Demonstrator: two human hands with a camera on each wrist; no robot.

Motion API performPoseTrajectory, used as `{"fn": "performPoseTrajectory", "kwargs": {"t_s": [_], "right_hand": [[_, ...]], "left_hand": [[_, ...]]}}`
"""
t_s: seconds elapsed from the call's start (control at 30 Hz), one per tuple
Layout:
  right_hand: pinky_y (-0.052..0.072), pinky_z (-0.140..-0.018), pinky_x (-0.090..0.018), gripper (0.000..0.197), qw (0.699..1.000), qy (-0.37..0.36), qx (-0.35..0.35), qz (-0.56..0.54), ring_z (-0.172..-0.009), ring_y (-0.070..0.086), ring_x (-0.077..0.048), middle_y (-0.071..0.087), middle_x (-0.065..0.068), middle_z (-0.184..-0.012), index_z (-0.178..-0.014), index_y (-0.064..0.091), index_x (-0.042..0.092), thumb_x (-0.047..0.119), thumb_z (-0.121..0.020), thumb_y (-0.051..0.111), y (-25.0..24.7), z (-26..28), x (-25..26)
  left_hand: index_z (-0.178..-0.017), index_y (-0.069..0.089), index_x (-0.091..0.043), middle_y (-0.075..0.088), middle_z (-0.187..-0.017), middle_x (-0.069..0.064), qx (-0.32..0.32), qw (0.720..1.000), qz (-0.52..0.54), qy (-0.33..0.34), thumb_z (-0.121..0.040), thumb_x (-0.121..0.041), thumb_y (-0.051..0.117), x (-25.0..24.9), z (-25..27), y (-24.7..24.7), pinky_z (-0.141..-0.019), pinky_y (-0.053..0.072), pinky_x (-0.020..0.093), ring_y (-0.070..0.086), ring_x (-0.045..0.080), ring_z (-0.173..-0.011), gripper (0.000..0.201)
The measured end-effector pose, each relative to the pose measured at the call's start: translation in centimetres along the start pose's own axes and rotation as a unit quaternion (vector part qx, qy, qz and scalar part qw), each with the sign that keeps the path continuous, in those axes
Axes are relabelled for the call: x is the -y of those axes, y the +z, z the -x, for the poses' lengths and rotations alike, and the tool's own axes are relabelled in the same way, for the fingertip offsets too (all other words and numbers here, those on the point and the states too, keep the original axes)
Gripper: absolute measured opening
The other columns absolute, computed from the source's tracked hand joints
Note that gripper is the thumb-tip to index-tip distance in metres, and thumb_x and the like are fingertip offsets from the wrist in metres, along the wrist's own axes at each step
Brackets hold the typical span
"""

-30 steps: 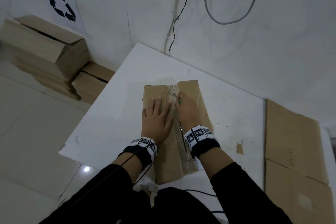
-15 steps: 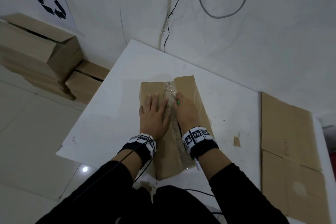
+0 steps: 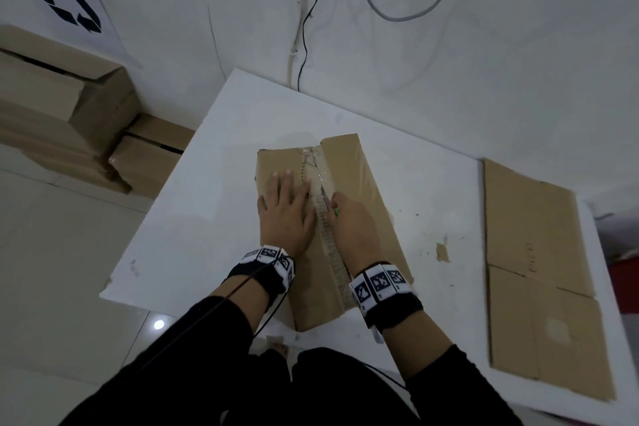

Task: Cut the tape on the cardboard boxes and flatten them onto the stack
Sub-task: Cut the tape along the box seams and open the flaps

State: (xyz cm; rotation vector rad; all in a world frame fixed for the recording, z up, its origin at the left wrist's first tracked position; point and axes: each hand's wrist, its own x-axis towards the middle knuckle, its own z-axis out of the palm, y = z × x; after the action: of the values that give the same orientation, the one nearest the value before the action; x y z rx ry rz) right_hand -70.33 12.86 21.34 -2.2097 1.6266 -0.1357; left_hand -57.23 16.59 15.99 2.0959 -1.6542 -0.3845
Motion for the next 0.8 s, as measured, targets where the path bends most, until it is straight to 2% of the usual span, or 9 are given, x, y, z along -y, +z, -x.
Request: {"fn": "performPoseTrajectory", "kwargs": {"t_s": [0.1,0.2,0.33,0.37,0.43,0.5,0.67,0.73,0.8], "right_hand": [[0.054,-0.071,-0.044,0.016,0.999,-0.006,0.035,0.029,-0.077,0.063,-0.031,0.066,-0.009,-0.088,-0.095,0.054,0.017,0.021,-0.099,0.040,0.6,1.2,-0.3],[0.053,-0.065,-0.042,0.013,0.999,-0.010,0.032,0.032,-0.072,0.062,-0.031,0.064,-0.008,-0.081,-0.085,0.044,0.021,0.019,-0.097,0.040,0.6,2.5,-0.6],[0.045,-0.057,-0.035,0.016,0.997,-0.002,0.032,0.067,-0.066,0.061,-0.029,0.064,-0.007,-0.076,-0.089,0.055,0.013,0.017,-0.099,0.043,0.5,5.9,-1.4],[0.042,-0.055,-0.034,0.015,0.997,0.003,0.035,0.061,-0.063,0.059,-0.027,0.061,-0.006,-0.072,-0.087,0.055,0.012,0.014,-0.098,0.044,0.5,7.0,-1.6],[0.032,-0.051,-0.031,0.021,0.999,0.012,0.042,0.007,-0.056,0.047,-0.016,0.045,0.003,-0.061,-0.077,0.043,0.015,0.008,-0.097,0.046,0.4,9.6,-2.1],[0.025,-0.050,-0.029,0.027,0.997,0.039,0.054,-0.035,-0.055,0.035,-0.011,0.035,0.005,-0.060,-0.073,0.036,0.014,0.010,-0.099,0.045,0.0,12.1,-2.7],[0.023,-0.049,-0.029,0.011,0.993,0.084,0.044,-0.073,-0.052,0.038,-0.017,0.050,-0.010,-0.062,-0.086,0.054,0.006,0.013,-0.095,0.053,-0.7,16.3,-4.1],[0.022,-0.050,-0.030,0.012,0.993,0.087,0.021,-0.082,-0.050,0.035,-0.016,0.049,-0.011,-0.058,-0.081,0.053,0.008,0.015,-0.091,0.056,-0.9,17.4,-4.4],[0.024,-0.049,-0.028,0.015,0.992,0.088,-0.003,-0.091,-0.047,0.035,-0.013,0.047,-0.005,-0.052,-0.073,0.054,0.012,0.015,-0.085,0.062,-1.6,18.6,-5.0]], "left_hand": [[-0.144,0.041,-0.026,0.025,-0.157,0.011,-0.003,1.000,-0.007,0.007,-0.090,-0.043,0.042,0.0,0.0,0.1,-0.102,0.034,0.059,0.015,0.034,-0.145,0.056],[-0.143,0.041,-0.026,0.025,-0.156,0.011,-0.008,1.000,-0.014,0.004,-0.090,-0.043,0.042,0.1,-0.1,0.2,-0.102,0.033,0.059,0.017,0.034,-0.144,0.056],[-0.142,0.043,-0.027,0.028,-0.155,0.010,-0.017,1.000,-0.012,0.002,-0.089,-0.042,0.044,0.1,-0.1,0.6,-0.103,0.033,0.058,0.017,0.034,-0.144,0.055],[-0.141,0.044,-0.027,0.028,-0.155,0.010,-0.021,1.000,-0.007,-0.001,-0.089,-0.042,0.045,0.1,-0.1,0.7,-0.103,0.033,0.058,0.018,0.033,-0.144,0.055],[-0.140,0.046,-0.026,0.031,-0.154,0.010,-0.030,1.000,-0.001,-0.002,-0.088,-0.042,0.045,0.0,0.0,0.7,-0.102,0.032,0.058,0.020,0.034,-0.144,0.055],[-0.139,0.048,-0.025,0.032,-0.153,0.012,-0.034,0.999,-0.004,0.007,-0.088,-0.042,0.043,-0.1,0.1,0.7,-0.101,0.032,0.059,0.022,0.035,-0.143,0.055],[-0.138,0.050,-0.023,0.033,-0.153,0.013,-0.033,0.999,-0.019,0.006,-0.087,-0.038,0.047,0.2,-0.2,0.8,-0.099,0.034,0.059,0.024,0.037,-0.143,0.053],[-0.141,0.046,-0.023,0.028,-0.155,0.013,-0.013,1.000,-0.022,0.007,-0.090,-0.038,0.046,0.1,-0.2,0.7,-0.102,0.030,0.061,0.019,0.036,-0.144,0.053],[-0.142,0.044,-0.023,0.026,-0.156,0.013,0.000,1.000,-0.019,0.010,-0.091,-0.039,0.043,0.0,-0.2,0.5,-0.104,0.025,0.063,0.016,0.036,-0.145,0.054]]}}
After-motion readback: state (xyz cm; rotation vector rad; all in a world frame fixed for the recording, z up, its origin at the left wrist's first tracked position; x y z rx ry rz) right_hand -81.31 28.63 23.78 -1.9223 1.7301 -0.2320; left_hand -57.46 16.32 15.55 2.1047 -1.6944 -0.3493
